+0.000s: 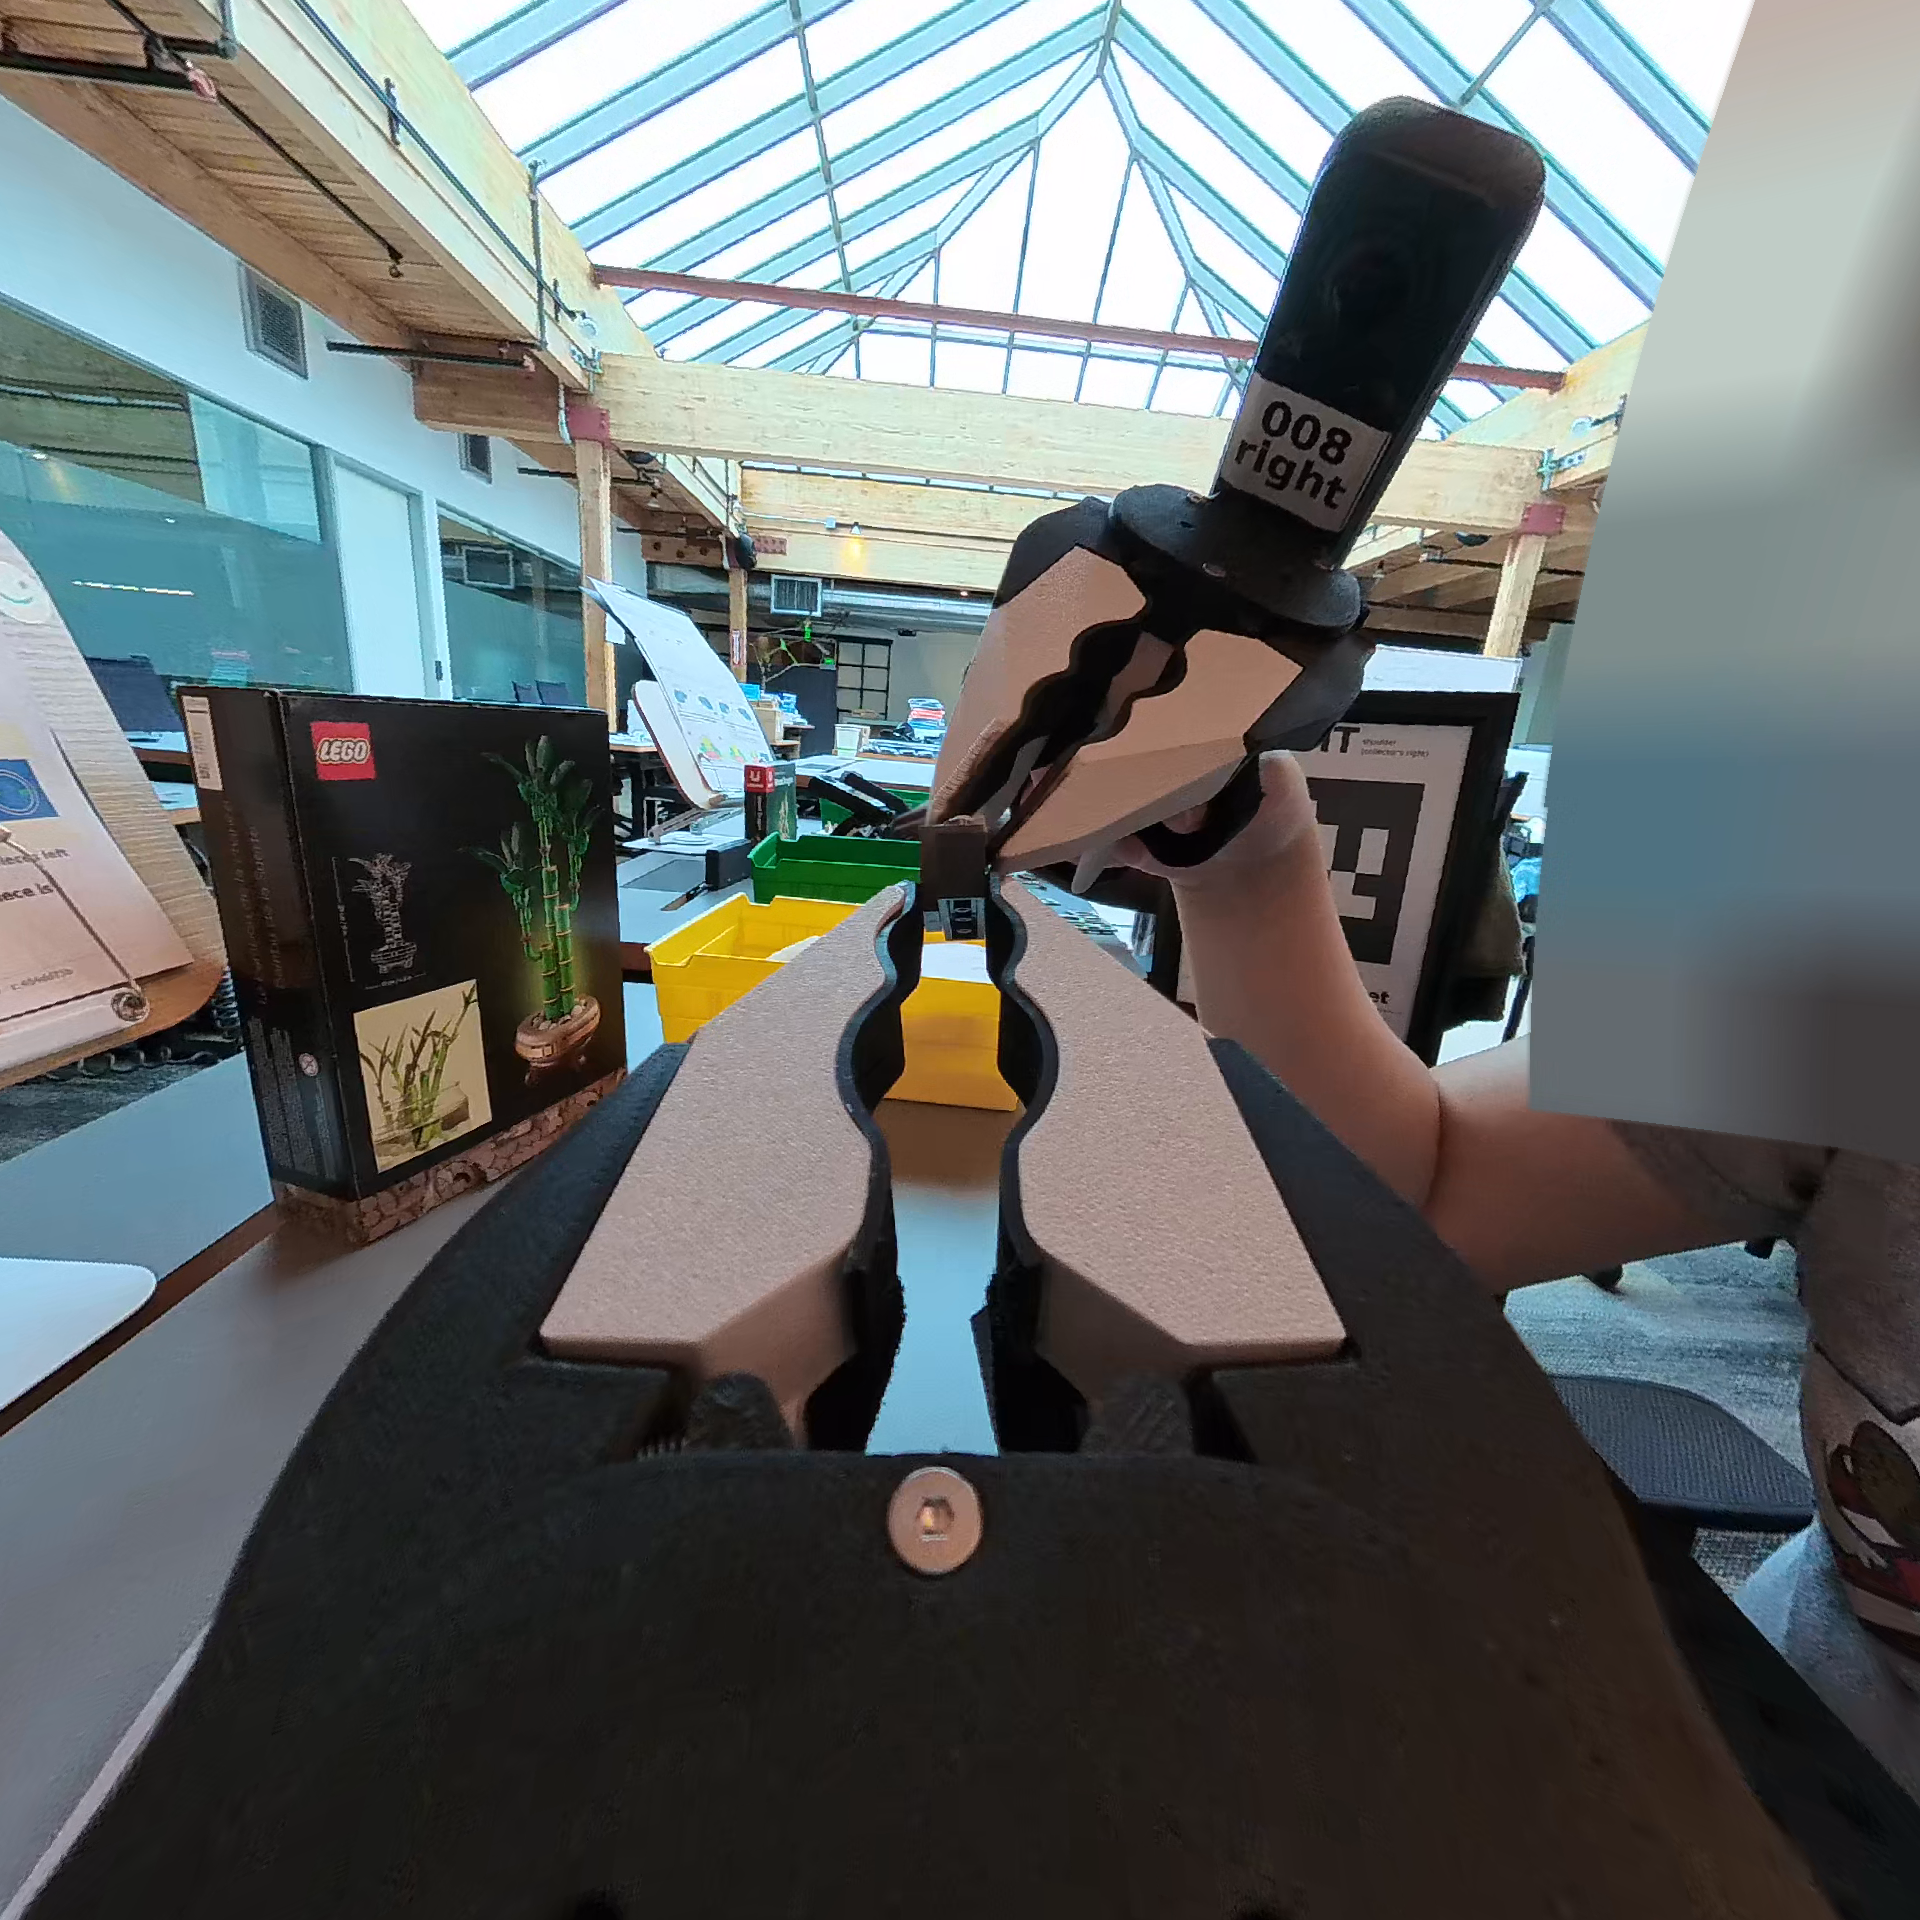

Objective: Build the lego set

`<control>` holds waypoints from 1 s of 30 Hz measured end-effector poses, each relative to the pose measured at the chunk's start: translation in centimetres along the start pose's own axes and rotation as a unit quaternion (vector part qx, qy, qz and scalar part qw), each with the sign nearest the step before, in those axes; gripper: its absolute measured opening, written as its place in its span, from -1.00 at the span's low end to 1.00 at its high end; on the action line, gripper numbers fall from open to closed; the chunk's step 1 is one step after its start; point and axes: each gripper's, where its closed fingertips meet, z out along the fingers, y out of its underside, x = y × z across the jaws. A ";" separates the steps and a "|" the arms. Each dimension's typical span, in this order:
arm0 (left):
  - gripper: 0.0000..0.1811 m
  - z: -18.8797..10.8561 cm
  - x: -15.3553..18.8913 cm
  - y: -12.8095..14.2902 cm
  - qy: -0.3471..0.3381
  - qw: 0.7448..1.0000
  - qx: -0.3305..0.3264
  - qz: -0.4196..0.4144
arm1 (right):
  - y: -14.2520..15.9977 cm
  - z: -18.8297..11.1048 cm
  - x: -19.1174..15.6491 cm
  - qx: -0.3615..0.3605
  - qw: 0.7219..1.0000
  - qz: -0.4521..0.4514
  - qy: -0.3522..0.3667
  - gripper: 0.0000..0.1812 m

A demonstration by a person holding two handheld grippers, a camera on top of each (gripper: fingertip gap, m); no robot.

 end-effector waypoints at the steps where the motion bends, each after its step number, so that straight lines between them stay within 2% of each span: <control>1: -0.90 0.0 0.0 0.0 0.000 1.000 0.000 -0.001 | 0.0 0.0 0.0 0.001 1.000 -0.001 0.000 -0.92; 26: -0.91 -0.1 0.2 -0.6 0.015 0.999 0.019 -0.024 | -0.9 -0.7 0.2 0.039 0.999 0.009 -0.018 -0.89; 30: -0.90 -0.3 0.1 -1.1 0.016 0.999 0.031 -0.036 | -2.2 -1.7 0.0 0.085 0.996 -0.038 -0.012 -0.88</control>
